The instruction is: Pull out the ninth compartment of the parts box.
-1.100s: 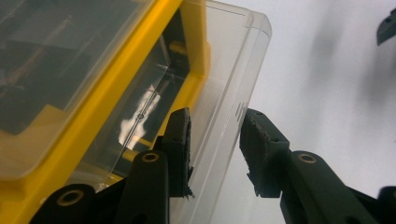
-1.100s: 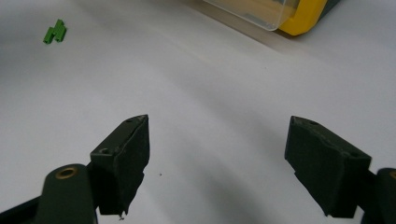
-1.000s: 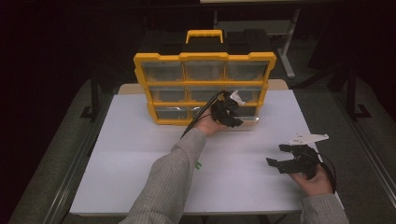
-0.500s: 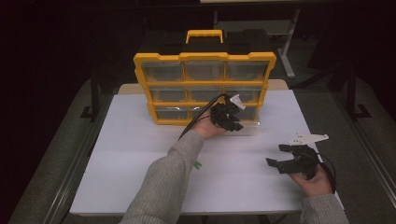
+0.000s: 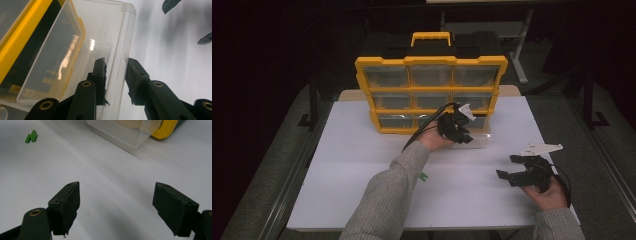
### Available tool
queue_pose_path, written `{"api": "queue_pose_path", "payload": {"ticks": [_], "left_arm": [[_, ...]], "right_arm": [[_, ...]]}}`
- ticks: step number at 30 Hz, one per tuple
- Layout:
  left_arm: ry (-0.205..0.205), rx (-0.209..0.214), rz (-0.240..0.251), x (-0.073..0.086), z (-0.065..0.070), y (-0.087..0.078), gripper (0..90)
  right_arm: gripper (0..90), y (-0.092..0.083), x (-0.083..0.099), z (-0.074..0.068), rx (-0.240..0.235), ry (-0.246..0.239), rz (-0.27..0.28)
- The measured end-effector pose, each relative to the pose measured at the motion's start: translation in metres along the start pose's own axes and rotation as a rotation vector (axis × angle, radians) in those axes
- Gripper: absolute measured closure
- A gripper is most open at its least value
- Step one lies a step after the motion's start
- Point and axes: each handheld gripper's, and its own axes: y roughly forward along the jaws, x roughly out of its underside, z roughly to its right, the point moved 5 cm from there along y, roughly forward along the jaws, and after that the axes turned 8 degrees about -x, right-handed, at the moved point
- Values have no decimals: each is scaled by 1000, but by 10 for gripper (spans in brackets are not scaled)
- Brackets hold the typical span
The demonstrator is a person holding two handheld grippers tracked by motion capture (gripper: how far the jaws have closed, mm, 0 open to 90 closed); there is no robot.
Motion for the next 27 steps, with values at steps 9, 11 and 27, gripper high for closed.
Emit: {"api": "queue_pose_path", "payload": {"ticks": [9,11,27], "left_arm": [[-7,14,8,-1,5,-3,708],[-9,21,8,-1,7,-3,710],[3,31,-4,2,11,-2,714]], "right_arm": [[209,1,0,0,-2,-5,-4],[209,1,0,0,-2,-5,-4],[207,2,0,-1,-4,-1,-10]]}}
